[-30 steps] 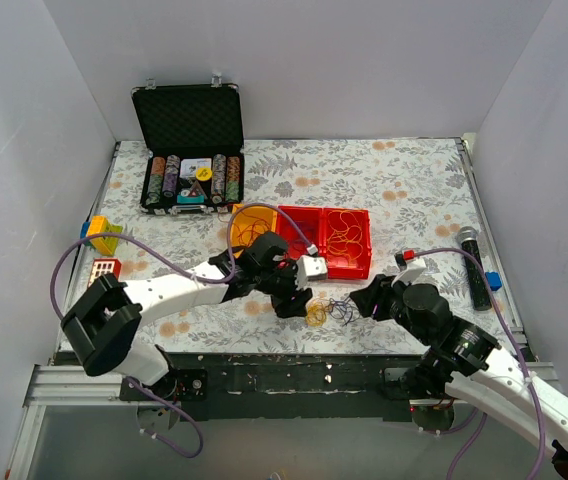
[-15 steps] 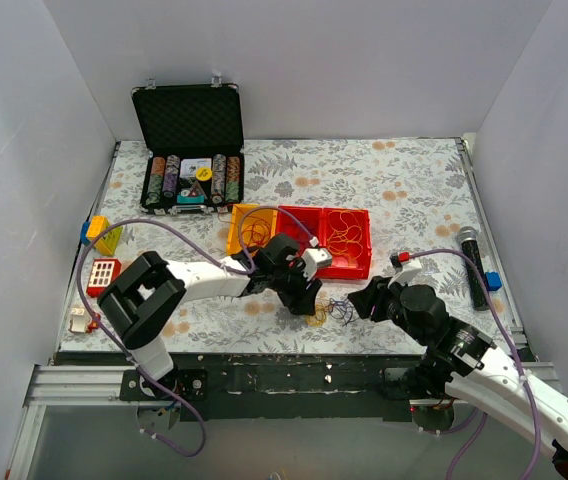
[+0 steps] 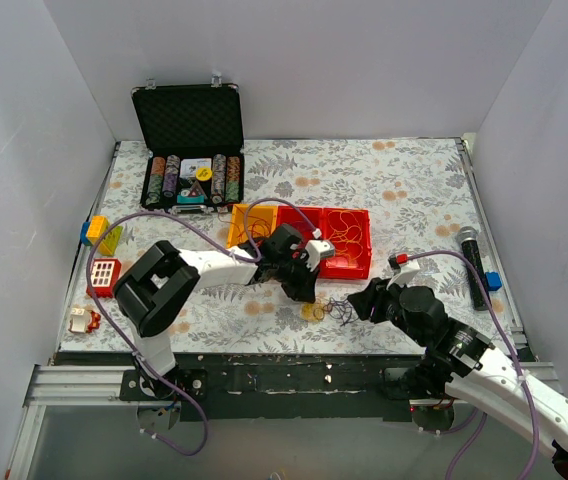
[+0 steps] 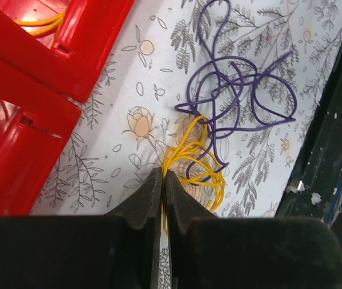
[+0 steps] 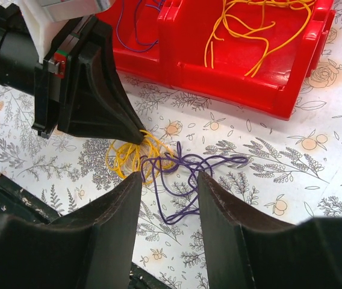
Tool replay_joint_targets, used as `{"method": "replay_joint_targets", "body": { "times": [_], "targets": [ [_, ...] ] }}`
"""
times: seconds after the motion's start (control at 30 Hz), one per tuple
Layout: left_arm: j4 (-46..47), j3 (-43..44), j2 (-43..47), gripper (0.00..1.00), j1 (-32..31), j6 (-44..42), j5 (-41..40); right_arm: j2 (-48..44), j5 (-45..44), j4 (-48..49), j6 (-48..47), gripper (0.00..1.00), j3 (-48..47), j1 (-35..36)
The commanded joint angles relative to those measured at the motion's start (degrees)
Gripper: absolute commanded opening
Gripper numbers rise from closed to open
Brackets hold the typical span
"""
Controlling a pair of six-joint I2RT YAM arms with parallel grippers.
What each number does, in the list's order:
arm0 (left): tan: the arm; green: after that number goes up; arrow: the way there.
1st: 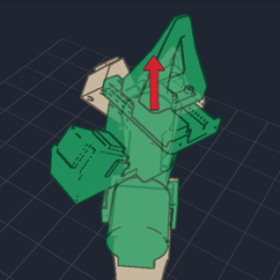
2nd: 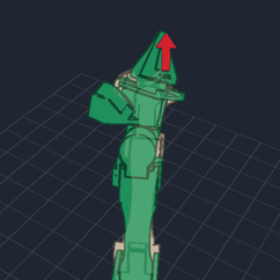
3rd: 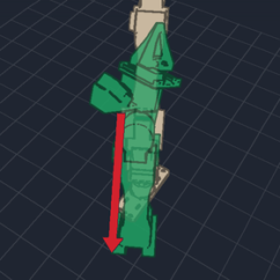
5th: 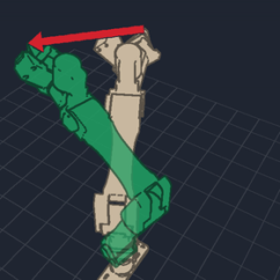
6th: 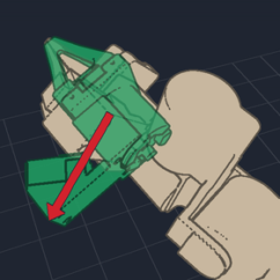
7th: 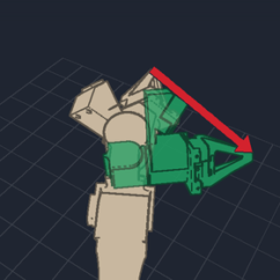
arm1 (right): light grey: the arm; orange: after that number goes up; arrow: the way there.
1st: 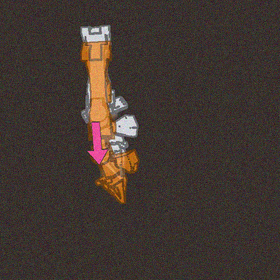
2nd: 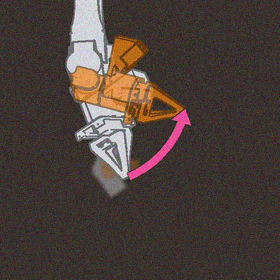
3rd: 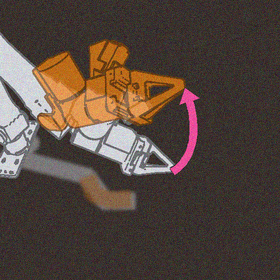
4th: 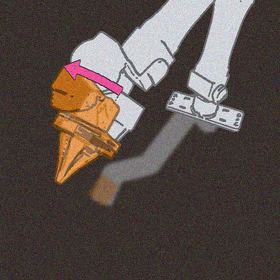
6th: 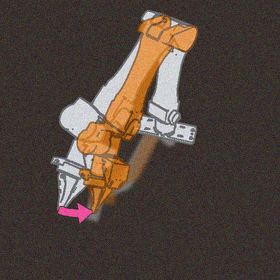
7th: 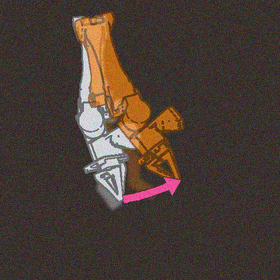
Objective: Untangle the cables
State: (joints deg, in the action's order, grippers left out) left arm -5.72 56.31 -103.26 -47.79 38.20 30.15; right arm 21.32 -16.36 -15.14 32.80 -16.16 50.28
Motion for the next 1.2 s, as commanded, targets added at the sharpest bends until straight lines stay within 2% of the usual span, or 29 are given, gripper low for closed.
{"method": "replay_joint_targets", "body": {
  "times": [0.0, 0.23, 0.47, 0.67, 0.8, 1.0, 1.17],
  "targets": [
    [-3.9, 3.2, 6.2, 0.0, -0.1, -2.9, 4.3, -0.1, 0.4, 3.6, -1.1, 0.5, 0.1, 0.2],
    [-8.8, 5.8, 14.7, 0.0, -1.8, -4.8, 6.3, 3.4, 2.7, 6.5, -2.7, 0.5, -1.7, 0.2],
    [-10.0, 5.7, 19.5, 0.0, -3.6, -5.1, 8.0, 7.1, 7.5, 12.2, -5.8, 0.67, -4.7, 0.2],
    [-9.3, 4.2, 21.9, 0.0, -4.2, -7.4, 6.2, 8.0, 9.3, 12.9, -5.6, 0.68, -6.5, 0.2],
    [-9.2, 4.5, 22.8, 0.02, -4.2, -8.8, 5.3, 7.3, 10.0, 13.4, -4.7, 0.64, -6.2, 0.2],
    [-11.7, 6.7, 24.2, 0.18, -4.3, -10.8, 9.2, 9.6, 11.3, 14.5, -4.1, 0.57, -7.6, 0.2],
    [-12.1, 7.4, 24.7, 0.26, -4.3, -11.2, 11.1, 11.9, 12.9, 17.0, -3.7, 0.43, -8.3, 0.2]
  ]
}}
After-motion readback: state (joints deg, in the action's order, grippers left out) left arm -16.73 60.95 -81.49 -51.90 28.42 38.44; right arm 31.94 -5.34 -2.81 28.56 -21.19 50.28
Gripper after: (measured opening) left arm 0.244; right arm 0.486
